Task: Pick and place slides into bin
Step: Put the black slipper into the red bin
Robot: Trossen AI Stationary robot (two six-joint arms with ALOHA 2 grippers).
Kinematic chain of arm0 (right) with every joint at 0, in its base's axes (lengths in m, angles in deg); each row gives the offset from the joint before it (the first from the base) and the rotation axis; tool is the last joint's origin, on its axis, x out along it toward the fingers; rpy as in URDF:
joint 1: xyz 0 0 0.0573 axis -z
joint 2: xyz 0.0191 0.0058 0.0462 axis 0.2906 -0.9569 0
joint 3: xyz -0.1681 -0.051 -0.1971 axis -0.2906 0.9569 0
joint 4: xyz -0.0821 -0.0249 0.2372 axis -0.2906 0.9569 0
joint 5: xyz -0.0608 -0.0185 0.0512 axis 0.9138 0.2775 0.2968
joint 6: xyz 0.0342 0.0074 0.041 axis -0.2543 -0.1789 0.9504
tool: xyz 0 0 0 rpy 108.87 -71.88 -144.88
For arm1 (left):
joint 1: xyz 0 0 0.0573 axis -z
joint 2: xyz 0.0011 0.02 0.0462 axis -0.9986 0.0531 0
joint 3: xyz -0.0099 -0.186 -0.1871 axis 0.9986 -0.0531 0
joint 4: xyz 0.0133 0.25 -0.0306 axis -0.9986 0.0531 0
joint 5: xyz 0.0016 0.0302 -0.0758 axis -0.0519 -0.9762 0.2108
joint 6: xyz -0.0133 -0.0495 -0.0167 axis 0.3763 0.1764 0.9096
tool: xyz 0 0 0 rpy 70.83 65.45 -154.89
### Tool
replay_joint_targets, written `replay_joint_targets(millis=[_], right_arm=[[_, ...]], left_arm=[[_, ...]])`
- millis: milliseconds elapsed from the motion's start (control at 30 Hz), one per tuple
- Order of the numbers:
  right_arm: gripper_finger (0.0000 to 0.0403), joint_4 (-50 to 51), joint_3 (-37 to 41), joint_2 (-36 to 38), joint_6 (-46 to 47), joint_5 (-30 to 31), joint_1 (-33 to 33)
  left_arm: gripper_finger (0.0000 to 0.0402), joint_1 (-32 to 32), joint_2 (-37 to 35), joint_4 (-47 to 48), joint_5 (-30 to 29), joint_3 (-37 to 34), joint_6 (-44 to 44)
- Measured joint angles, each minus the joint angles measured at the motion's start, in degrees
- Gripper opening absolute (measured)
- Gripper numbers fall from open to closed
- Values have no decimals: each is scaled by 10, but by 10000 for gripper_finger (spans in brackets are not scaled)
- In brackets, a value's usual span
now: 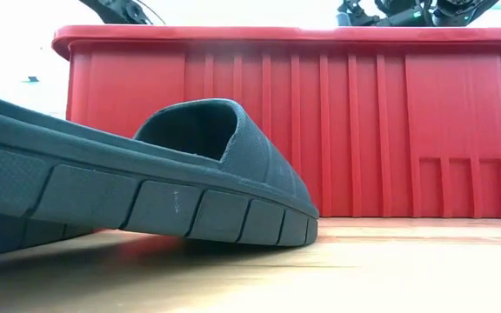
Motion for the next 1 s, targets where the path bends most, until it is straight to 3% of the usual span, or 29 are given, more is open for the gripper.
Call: replay_joint_targets(millis=[333,833,1000], right_arm=[[130,4,0,0,0,0,0],[130,5,0,0,0,1,0],[130,5,0,0,0,2,0]], left_arm=[[0,12,78,-44,-27,0,-25],[0,28,83,-99,-48,0,-36],[0,40,83,-107,-80,-10,-39]])
